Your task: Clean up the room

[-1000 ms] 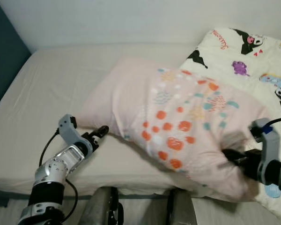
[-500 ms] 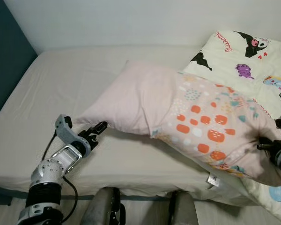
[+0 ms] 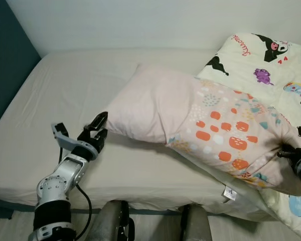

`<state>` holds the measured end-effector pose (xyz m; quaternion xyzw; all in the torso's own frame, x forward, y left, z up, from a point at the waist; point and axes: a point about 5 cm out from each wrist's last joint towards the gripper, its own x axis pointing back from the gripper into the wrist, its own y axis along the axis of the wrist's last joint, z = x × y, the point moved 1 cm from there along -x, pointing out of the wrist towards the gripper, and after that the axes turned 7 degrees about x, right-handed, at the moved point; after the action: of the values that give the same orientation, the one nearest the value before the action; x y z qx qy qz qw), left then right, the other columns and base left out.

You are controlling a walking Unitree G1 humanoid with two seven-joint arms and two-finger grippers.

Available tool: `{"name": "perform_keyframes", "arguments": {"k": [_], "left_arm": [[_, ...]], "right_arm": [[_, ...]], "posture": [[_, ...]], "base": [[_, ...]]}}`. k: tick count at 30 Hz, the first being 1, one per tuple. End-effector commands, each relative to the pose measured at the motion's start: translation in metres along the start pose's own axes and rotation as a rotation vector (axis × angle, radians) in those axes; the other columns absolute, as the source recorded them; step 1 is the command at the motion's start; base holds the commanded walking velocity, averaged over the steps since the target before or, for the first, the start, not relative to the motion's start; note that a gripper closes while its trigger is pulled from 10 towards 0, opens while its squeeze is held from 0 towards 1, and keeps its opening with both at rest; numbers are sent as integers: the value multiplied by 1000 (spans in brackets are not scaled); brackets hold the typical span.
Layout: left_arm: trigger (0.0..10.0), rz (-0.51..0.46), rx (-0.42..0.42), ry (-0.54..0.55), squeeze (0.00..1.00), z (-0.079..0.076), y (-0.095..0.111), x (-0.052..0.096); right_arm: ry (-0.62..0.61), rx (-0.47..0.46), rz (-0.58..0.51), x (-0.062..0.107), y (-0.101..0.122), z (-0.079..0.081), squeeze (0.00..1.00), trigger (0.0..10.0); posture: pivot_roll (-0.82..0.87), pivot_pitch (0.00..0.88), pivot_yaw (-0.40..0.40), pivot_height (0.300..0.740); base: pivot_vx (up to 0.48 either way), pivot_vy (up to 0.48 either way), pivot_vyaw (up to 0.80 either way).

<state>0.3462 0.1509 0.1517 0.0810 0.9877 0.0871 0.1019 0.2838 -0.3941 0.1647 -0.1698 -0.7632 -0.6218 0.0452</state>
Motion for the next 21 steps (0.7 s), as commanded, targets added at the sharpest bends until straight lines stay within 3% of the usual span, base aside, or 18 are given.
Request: {"name": "perform_keyframes", "arguments": {"k": [1,3,6,10,11,12,14,21], "left_arm": [[10000,-4,-34,16,1000,-1,-12,-5],[10000,-6,-57,27,1000,0,-14,-9],[10000,40,-181,67,1000,3,-27,-17],[10000,85,-264,96,1000,6,-36,-19],[10000,105,-307,131,357,11,-46,-20],[10000,105,-307,131,357,11,-46,-20],[10000,113,-318,168,0,17,-52,-22],[10000,97,-263,244,0,29,-62,-31]], "right_arm": [[-22,7,15,-1,-7,0,0,0],[-16,9,14,-3,-7,2,0,0],[0,10,5,-6,-6,7,0,0],[7,8,-1,-8,-6,10,0,0],[19,4,-10,-9,-5,13,0,0],[19,4,-10,-9,-5,13,0,0],[31,4,-20,-10,-4,17,0,0],[88,-8,-52,-15,1,35,0,0]], "posture": [[7,248,9,627],[6,248,10,627],[7,243,11,627],[7,239,13,627],[6,238,14,627],[6,238,14,627],[4,238,13,627],[-10,242,19,627]], "base": [[0,0,0],[0,0,0],[0,0,0],[0,0,0],[0,0,0],[0,0,0],[0,0,0],[0,0,0]]}}
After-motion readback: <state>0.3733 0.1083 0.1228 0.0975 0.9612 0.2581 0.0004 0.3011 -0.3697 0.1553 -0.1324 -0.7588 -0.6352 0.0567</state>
